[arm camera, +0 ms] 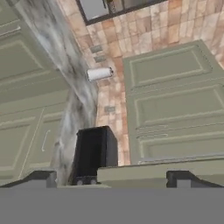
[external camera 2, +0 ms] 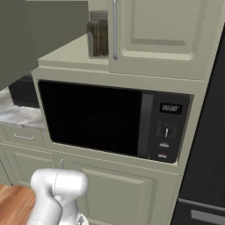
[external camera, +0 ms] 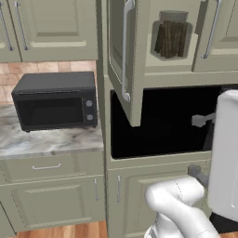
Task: Pick the jar and jar from the dining table and place them in the open cabinet. Close the cabinet after placing the objects.
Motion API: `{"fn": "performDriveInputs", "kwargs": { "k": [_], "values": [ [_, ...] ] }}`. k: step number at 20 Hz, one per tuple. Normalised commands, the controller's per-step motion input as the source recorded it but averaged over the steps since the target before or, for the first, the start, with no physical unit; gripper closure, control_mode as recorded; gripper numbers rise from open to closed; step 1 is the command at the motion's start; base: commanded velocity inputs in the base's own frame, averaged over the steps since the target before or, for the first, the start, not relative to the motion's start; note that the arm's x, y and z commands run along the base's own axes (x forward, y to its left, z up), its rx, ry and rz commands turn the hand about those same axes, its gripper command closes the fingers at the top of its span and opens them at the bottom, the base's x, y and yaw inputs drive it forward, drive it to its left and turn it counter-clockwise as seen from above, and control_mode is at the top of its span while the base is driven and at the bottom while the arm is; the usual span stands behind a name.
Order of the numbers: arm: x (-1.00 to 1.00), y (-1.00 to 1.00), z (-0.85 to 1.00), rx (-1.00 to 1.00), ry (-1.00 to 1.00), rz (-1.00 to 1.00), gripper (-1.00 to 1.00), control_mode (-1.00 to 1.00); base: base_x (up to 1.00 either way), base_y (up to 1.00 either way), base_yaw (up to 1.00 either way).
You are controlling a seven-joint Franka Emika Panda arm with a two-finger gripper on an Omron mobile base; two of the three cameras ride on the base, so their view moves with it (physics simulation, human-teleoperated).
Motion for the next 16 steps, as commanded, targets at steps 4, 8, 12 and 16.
{"fn": "performDriveInputs", "kwargs": {
  "k": [4,8,12,16],
  "values": [
    [-0.29,0.71,-0.29,-0.32,0.0,0.14,-1.0,-1.0,0.0,0.0,0.0],
    [0.09,0.78,-0.22,-0.29,0.0,0.06,-1.0,-1.0,0.0,0.0,0.0],
    [0.57,0.67,-0.1,-0.23,0.06,0.0,-1.0,-1.0,0.0,0.0,0.0],
    [0.8,0.42,-0.01,-0.19,0.09,-0.01,-1.0,-1.0,0.0,0.0,0.0]
  ]
}}
